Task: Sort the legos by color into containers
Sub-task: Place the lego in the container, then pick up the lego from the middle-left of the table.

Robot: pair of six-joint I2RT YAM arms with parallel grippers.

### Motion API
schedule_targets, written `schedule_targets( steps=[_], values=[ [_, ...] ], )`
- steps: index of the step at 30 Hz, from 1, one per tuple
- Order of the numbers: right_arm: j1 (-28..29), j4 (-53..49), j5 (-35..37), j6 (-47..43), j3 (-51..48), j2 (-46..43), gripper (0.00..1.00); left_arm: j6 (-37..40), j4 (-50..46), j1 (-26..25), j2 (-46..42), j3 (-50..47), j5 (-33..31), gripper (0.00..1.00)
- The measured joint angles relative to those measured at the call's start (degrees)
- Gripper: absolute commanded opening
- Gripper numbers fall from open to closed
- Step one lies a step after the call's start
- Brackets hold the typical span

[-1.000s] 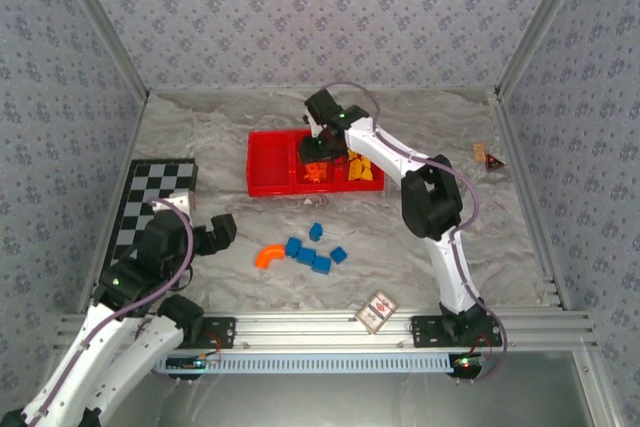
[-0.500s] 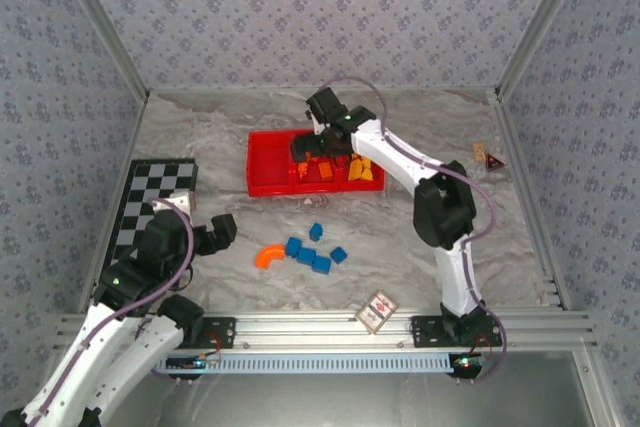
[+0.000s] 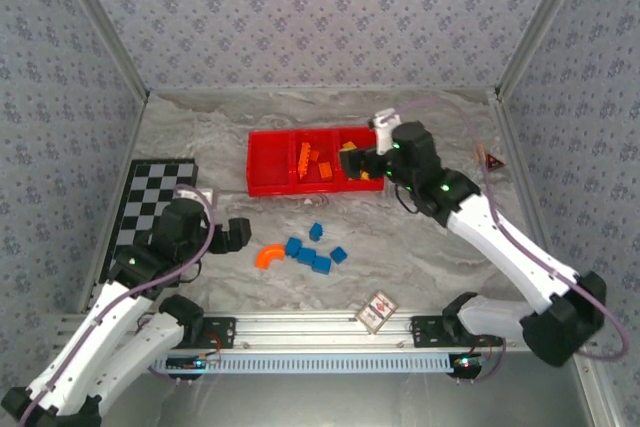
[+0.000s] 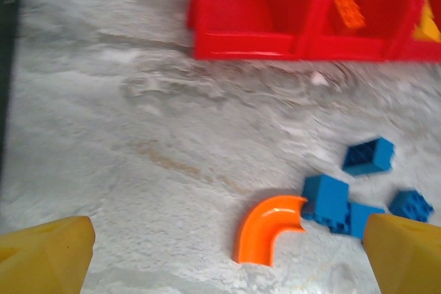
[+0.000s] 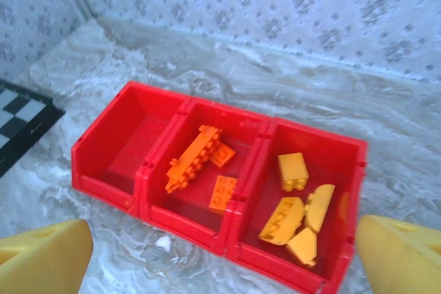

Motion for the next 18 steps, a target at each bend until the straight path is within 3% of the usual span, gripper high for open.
schedule_targets(
  steps=[6,12,18],
  values=[
    [-14.10,4.33,-6.62,1.73,-7.10,-7.69,1.00,16.76,4.24,-1.01,3.28,0.00,12.28,1.00],
    [-14.51,4.15,-7.48,1.90,-7.10,-7.37,1.00,30.67,5.79,-2.62,10.36,-1.09,15.56,0.96],
    [-14.53,3.89,-7.43,1.90,-7.45,-7.06,1.00,35.98,6.21,-2.60,21.57,-1.95,11.93,0.73]
  ],
)
